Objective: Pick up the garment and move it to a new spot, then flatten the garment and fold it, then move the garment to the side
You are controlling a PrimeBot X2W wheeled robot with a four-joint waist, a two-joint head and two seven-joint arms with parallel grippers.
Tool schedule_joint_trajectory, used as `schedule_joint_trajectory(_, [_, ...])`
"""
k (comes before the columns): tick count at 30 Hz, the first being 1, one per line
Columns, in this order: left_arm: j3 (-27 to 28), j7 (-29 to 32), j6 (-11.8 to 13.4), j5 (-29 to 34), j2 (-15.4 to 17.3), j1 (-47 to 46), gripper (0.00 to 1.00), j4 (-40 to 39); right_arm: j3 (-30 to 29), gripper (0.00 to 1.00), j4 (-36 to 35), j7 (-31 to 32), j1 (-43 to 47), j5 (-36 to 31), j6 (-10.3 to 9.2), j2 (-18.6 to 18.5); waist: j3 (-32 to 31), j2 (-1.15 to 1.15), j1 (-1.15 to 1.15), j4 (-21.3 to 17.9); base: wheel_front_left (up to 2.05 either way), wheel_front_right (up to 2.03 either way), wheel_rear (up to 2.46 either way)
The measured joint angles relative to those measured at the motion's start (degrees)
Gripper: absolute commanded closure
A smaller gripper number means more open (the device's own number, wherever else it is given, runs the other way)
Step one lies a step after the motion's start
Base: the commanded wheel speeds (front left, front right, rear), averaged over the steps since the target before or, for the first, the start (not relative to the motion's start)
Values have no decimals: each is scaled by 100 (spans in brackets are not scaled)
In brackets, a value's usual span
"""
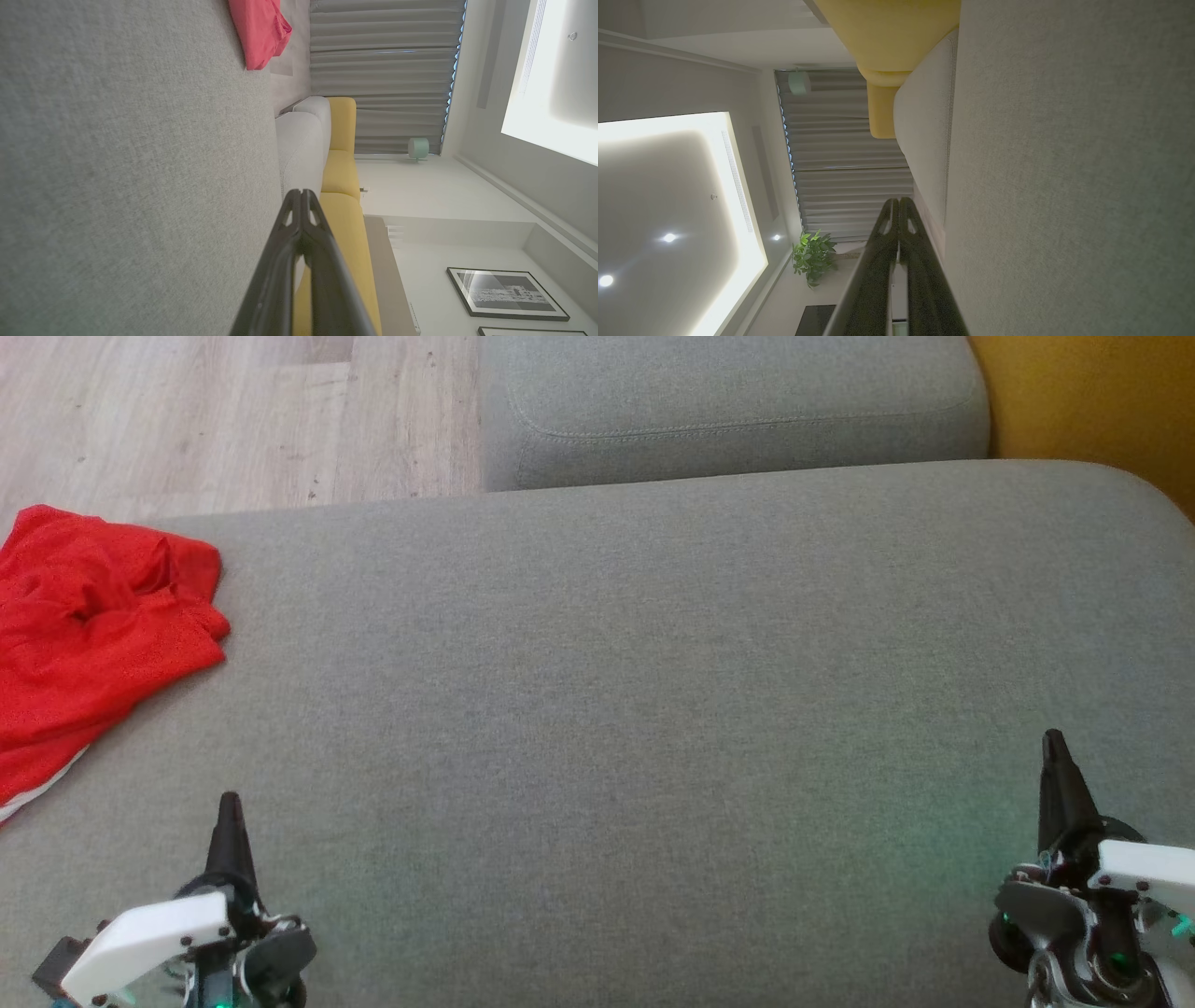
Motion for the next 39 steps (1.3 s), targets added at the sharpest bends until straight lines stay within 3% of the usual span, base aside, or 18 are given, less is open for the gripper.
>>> schedule_joint_trajectory(39, [0, 0, 0, 0, 0, 0, 100, 0, 0, 100, 0, 0, 0, 0, 0, 0, 0, 0, 0, 0, 0, 0, 0])
